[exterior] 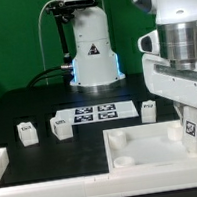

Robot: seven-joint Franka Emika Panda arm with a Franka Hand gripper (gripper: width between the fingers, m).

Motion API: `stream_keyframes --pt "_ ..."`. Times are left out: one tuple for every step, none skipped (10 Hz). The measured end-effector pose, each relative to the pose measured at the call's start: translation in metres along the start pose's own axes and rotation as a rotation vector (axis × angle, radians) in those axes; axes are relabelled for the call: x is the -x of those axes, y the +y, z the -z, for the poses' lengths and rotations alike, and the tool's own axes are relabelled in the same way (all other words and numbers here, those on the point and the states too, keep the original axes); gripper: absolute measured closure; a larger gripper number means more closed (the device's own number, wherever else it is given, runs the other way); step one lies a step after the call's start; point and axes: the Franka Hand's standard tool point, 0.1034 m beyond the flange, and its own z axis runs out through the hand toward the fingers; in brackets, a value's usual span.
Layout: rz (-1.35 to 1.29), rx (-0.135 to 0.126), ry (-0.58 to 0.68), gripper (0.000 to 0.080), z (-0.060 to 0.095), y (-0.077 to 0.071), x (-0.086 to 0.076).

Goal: Assemble one leg

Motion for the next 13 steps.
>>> stream_keyframes --pt "0.068 0.001 0.0 0.0301 0.0 0.0 0.0" --pt "0.084 -0.006 0.001 0.0301 0.0 0.0 0.002" --pt "0.167 -0.006 0.001 0.0183 0.001 0.001 0.003" --pt "0.276 -0.006 0.001 0.016 0.002 0.002 0.003" --pt "0.428 -0.006 0.003 0.016 0.003 0.003 0.003" --pt "0.56 -0.006 0.003 0.0151 0.005 0.004 0.001" --pt "0.647 -0.007 0.004 0.0151 0.007 0.005 -0.001" --pt "0.785 -0.007 0.01 0.0151 0.01 0.004 -0.001" --pt "0.895 -0.004 0.016 0.0151 0.011 0.003 -0.001" --pt "0.979 -0.003 0.017 0.0151 0.011 0.003 -0.002" --pt "1.12 0.0 0.019 0.0151 0.011 0.004 -0.004" --pt "1.167 0.001 0.019 0.0151 0.011 0.004 -0.004" --pt "1.281 0.011 0.025 0.0151 0.011 0.004 -0.006"
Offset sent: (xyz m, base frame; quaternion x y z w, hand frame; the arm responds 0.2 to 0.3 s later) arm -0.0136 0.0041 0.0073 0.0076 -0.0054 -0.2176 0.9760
